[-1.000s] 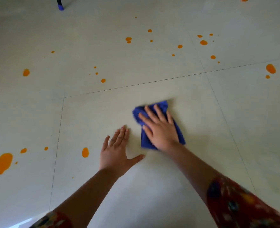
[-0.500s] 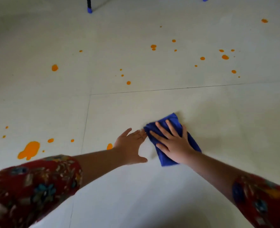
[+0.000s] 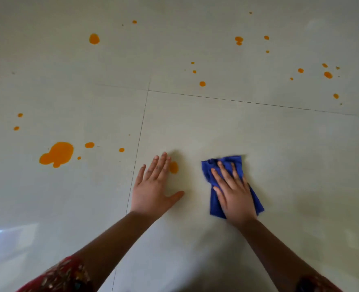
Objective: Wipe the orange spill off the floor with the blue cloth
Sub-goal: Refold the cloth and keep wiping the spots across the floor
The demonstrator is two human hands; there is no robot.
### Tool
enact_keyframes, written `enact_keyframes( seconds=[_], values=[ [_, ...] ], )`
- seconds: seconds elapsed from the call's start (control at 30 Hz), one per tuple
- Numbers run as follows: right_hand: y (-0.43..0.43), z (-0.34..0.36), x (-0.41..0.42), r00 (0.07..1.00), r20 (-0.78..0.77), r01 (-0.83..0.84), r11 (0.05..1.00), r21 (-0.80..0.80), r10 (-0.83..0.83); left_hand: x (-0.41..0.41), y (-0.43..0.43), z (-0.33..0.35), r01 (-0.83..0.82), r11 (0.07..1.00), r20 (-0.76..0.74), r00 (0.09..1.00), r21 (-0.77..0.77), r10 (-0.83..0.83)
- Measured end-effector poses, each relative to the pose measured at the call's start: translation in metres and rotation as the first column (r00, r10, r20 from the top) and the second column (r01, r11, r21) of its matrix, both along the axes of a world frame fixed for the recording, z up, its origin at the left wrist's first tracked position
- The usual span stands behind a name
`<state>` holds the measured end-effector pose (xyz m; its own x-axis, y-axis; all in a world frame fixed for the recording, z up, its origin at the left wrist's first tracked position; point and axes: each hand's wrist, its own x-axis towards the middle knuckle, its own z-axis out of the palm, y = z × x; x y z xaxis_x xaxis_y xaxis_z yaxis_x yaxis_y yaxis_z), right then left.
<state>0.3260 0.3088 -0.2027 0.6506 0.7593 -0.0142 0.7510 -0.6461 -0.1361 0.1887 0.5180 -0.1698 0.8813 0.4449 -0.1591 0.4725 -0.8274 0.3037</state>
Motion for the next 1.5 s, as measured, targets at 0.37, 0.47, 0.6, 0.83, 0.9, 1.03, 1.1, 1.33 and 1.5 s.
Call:
enact_keyframes(
  seconds=[0.37,0.47,0.6,0.83,0.9,1.03,1.1,1.33,1.5],
  values=[
    [0.058,-0.003,0.006,0.978,0.001,-0.208,0.975,-0.075,0.209,-0.062,0.034,-0.012,-0.113,0.993,0.034,0.993,0.028,0.112],
    [0.020,0.004,0.020,0.949,-0.036,-0.317,0.944,-0.097,0.315,-0.080,0.038,-0.014,-0.165,0.986,0.019,0.986,0.030,0.164],
    [0.064,0.002,0.045,1.000,-0.010,0.029,0.995,-0.094,-0.030,-0.101,0.045,-0.018,-0.235,0.972,0.027,0.972,0.018,0.234],
    [0.067,0.006,-0.005,0.902,-0.012,-0.429,0.894,-0.127,0.431,-0.106,0.045,-0.020,-0.223,0.975,0.014,0.975,0.002,0.223],
    [0.049,0.007,0.013,0.899,-0.030,-0.438,0.890,-0.126,0.438,-0.107,0.046,-0.021,-0.225,0.974,0.016,0.974,-0.004,0.225],
    [0.100,0.001,0.041,0.999,-0.006,0.033,0.996,-0.078,-0.033,-0.108,0.046,-0.023,-0.235,0.972,0.030,0.971,-0.002,0.235],
    [0.134,0.004,0.016,1.000,-0.025,-0.015,0.999,-0.041,0.014,-0.108,0.046,-0.023,-0.228,0.974,0.027,0.973,0.002,0.228],
    [0.063,0.009,-0.003,0.615,-0.072,-0.787,0.603,-0.131,0.786,-0.109,0.047,-0.025,-0.230,0.973,0.022,0.973,-0.008,0.230],
    [0.120,0.007,0.018,0.936,-0.023,-0.352,0.931,-0.095,0.351,-0.109,0.046,-0.027,-0.233,0.972,0.044,0.971,-0.021,0.234]
  ],
)
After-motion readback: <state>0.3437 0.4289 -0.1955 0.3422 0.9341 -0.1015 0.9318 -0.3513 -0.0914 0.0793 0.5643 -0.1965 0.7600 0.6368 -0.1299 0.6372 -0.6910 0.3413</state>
